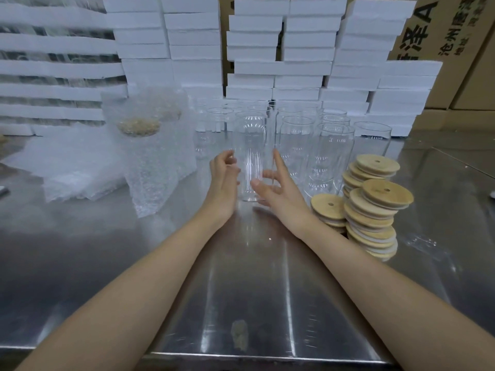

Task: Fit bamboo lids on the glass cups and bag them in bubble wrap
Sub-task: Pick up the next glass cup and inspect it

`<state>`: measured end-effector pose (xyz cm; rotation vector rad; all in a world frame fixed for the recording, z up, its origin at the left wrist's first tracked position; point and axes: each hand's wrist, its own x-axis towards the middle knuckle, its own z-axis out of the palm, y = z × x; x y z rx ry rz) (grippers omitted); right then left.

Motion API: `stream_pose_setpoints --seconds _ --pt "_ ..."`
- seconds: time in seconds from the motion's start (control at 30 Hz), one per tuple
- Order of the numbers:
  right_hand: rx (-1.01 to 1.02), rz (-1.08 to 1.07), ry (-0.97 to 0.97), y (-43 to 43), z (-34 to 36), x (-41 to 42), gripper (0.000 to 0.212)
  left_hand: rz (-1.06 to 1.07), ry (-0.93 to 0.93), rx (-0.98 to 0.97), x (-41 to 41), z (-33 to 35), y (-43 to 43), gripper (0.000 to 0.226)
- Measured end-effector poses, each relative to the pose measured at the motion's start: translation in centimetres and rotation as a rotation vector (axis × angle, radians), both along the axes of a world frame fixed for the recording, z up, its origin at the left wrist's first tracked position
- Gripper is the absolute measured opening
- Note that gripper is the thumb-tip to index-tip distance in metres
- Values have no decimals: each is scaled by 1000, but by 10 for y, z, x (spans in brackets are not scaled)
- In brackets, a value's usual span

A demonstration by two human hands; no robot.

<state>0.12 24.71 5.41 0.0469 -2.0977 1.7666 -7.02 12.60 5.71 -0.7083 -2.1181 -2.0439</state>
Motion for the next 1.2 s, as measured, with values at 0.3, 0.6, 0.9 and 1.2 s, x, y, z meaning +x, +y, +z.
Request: stream_pose_setpoints --seconds 0.3,0.6,0.9,1.2 --pt "192 -29 119 -2 0 3 81 -62 -69 -53 11 5 5 100" --pt "-183 97 -46 4 7 -1 34 -232 -342 189 9 7 0 86" --pt "-134 120 8 0 2 -1 80 -280 -227 -42 9 5 -3 52" --pt "158 5 136 7 -5 -2 83 -214 115 -179 5 -9 -4 82"
